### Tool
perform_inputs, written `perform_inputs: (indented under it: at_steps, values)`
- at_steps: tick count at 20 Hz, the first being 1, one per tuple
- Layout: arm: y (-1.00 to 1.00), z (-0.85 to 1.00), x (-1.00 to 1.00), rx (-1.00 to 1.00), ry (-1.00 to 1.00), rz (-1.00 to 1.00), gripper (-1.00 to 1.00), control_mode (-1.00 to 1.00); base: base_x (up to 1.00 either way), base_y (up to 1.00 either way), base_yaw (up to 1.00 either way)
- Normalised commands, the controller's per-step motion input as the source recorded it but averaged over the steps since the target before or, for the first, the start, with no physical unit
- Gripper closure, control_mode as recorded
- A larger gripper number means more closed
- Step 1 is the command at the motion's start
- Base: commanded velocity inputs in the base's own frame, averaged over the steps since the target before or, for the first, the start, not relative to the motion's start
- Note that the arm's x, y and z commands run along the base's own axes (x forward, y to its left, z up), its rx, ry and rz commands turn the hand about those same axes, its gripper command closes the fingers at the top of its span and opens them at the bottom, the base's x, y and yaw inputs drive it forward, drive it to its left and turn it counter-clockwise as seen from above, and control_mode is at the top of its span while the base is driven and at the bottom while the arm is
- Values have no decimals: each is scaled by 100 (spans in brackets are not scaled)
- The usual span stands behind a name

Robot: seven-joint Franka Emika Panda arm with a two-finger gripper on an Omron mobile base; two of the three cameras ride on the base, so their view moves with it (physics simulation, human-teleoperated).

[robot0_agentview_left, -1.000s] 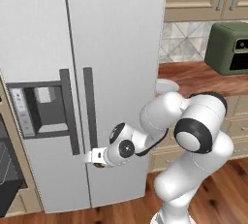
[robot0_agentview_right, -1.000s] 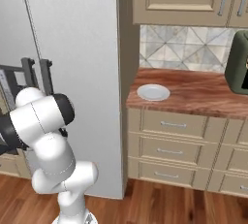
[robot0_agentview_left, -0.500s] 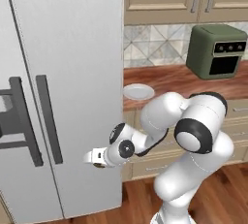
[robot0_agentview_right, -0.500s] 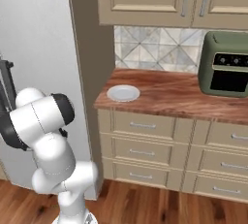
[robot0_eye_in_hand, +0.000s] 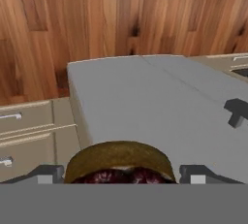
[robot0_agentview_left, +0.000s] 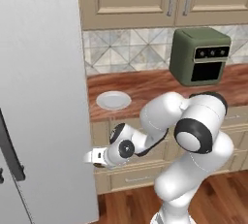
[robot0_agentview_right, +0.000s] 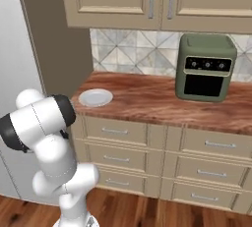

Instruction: Take the baked cake out of the oven and place it on the plate for cooling. Then close the oven door.

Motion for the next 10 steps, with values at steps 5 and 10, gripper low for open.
perform_inputs:
  at_steps: [5, 10]
  values:
    - [0, 0, 0, 0, 0, 0, 100, 100, 40, -65, 0]
    - [0, 0, 0, 0, 0, 0, 100, 100, 47, -59, 0]
